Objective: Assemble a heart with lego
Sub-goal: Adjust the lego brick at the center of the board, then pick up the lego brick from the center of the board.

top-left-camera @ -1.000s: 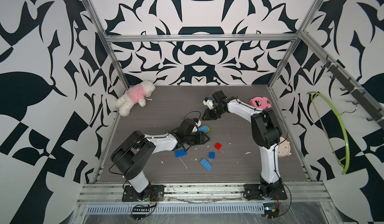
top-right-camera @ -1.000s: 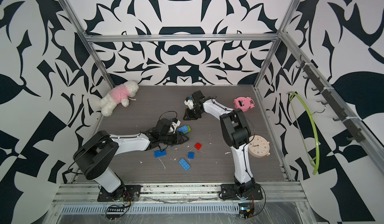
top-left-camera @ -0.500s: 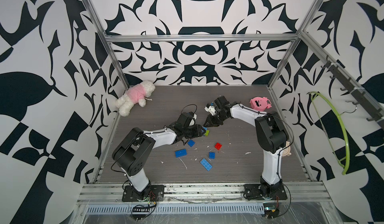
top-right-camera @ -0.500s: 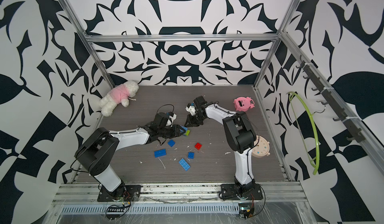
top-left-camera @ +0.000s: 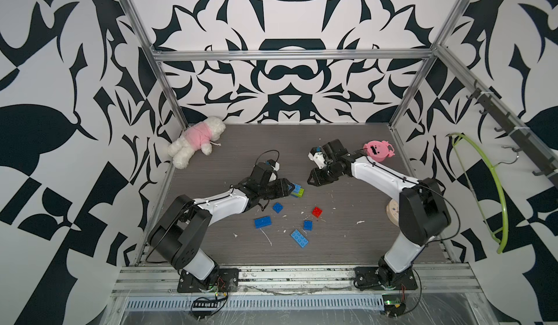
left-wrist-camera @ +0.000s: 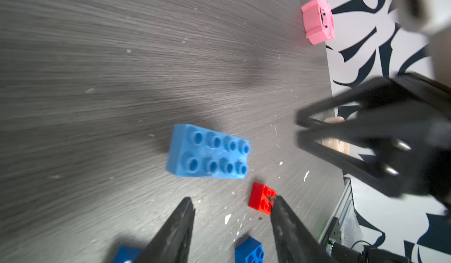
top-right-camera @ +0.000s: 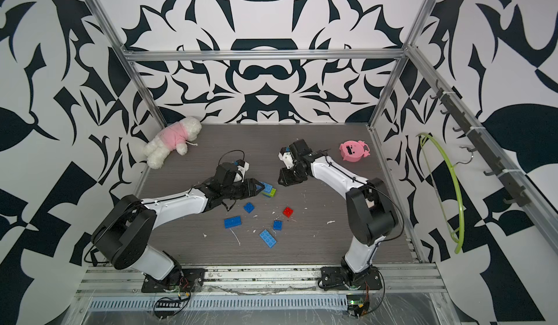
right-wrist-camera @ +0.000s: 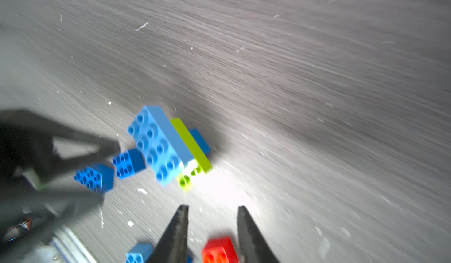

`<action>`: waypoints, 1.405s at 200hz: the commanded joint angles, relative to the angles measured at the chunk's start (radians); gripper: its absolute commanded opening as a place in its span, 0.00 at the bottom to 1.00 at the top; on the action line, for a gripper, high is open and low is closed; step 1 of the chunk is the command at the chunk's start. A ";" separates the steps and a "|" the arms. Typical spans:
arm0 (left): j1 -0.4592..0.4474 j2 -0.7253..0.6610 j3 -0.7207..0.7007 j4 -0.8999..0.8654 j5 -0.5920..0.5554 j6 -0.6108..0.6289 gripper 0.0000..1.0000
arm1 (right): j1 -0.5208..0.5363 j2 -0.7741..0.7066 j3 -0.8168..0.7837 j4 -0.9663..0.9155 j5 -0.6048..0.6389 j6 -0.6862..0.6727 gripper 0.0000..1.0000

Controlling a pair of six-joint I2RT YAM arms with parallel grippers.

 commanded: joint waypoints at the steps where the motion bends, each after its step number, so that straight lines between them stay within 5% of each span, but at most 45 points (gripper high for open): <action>1: 0.020 -0.016 -0.037 0.031 0.018 -0.023 0.55 | 0.002 -0.090 -0.093 -0.073 0.071 -0.069 0.41; 46: 0.039 -0.006 -0.040 0.031 0.022 -0.020 0.57 | 0.024 -0.245 -0.280 -0.038 0.086 -0.078 0.50; 123: 0.064 -0.023 -0.044 0.024 0.032 -0.013 0.58 | 0.179 -0.043 -0.194 -0.114 0.276 -0.185 0.51; 184: 0.066 -0.015 -0.058 0.043 0.029 -0.026 0.58 | 0.192 -0.004 -0.153 -0.103 0.231 -0.216 0.50; 281: 0.066 -0.070 -0.123 0.062 -0.016 -0.048 0.58 | 0.194 0.033 -0.136 -0.082 0.171 -0.231 0.26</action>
